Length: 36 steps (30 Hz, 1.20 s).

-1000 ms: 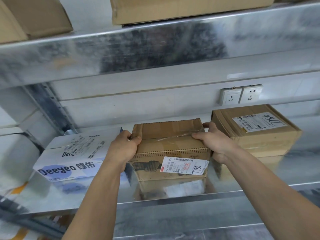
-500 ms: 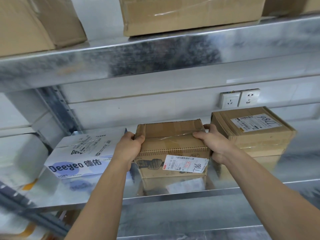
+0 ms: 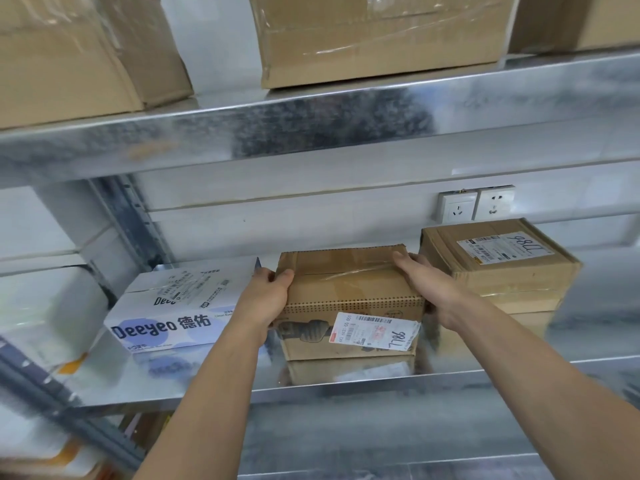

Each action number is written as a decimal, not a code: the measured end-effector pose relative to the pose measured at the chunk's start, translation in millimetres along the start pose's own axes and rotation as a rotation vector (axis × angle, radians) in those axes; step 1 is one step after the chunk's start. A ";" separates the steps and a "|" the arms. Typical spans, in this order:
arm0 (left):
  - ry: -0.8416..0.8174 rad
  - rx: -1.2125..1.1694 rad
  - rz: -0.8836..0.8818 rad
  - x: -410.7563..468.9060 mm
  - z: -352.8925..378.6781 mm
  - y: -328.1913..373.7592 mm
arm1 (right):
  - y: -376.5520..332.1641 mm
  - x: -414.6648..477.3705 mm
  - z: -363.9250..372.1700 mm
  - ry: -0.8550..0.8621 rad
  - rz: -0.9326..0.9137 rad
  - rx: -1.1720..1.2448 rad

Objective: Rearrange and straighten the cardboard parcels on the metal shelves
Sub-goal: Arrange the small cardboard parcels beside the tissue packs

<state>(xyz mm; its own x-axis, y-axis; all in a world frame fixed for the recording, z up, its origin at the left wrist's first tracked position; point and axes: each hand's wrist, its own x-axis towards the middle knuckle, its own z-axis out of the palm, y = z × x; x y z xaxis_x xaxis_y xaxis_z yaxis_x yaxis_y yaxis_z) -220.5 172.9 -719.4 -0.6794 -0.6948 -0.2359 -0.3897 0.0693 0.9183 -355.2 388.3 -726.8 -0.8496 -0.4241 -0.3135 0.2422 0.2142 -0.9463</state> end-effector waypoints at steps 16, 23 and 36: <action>-0.030 -0.426 0.009 -10.0 -10.1 3.4 | -11.7 -2.6 -9.0 0.049 -0.129 0.283; -0.079 -0.423 -0.004 -12.9 -6.1 -0.3 | -5.2 1.4 -9.9 0.031 -0.118 0.302; -0.044 -0.348 0.059 -4.1 7.7 -7.7 | 3.0 -0.7 0.6 0.042 -0.098 0.267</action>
<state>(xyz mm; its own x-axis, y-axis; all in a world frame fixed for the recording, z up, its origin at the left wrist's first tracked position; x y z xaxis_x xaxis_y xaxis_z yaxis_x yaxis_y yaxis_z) -219.5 180.7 -728.0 -0.7234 -0.6650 -0.1860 -0.1190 -0.1452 0.9822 -353.6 388.7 -729.5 -0.8923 -0.3934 -0.2216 0.2682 -0.0671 -0.9610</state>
